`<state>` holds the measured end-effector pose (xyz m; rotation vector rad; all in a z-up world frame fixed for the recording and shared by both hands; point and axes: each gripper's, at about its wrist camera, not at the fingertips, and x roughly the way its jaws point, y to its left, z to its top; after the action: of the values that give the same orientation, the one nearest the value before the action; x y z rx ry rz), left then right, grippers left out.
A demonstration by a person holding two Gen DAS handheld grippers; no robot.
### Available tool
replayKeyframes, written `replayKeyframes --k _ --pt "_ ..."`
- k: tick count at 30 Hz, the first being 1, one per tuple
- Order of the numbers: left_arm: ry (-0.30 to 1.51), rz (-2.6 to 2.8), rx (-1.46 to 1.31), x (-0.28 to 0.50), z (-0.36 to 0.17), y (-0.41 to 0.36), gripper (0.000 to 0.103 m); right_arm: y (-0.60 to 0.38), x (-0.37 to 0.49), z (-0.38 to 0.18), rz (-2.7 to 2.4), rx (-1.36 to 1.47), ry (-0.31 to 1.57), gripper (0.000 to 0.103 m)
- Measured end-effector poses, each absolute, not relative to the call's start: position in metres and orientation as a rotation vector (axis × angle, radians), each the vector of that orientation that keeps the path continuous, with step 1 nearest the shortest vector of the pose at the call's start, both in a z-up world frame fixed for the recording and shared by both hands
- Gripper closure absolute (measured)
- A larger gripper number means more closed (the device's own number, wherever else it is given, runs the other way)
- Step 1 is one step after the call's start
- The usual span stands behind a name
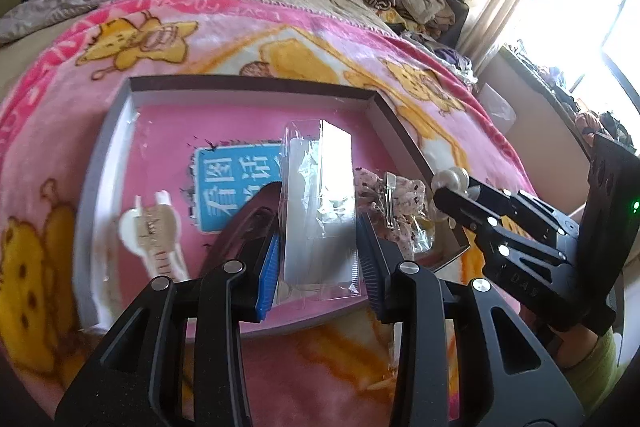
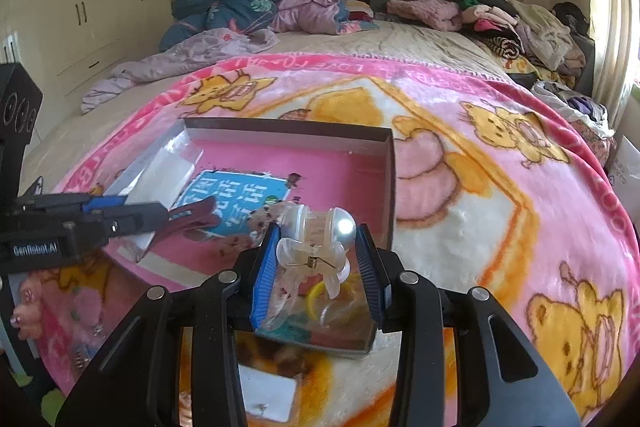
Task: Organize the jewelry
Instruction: 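Carry both items over the tray and open both tools to drop them inside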
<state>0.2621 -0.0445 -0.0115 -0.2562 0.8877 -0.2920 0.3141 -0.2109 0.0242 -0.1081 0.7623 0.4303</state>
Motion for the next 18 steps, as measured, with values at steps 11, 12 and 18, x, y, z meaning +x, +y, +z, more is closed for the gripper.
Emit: replayKeyframes --k 11,12,18 --pt "0.912 -0.313 -0.225 0.276 -0.031 -0.06 0.074 -0.217 0.326 0.01 0.411 -0.069 0.791 0.066" --pt "0.909 -0.316 -0.223 0.277 -0.031 -0.06 0.073 -0.218 0.326 0.01 0.41 -0.069 0.794 0.066" --pt "0.901 -0.304 -0.22 0.273 -0.029 -0.054 0.062 -0.215 0.327 0.002 0.411 -0.078 0.815 0.066"
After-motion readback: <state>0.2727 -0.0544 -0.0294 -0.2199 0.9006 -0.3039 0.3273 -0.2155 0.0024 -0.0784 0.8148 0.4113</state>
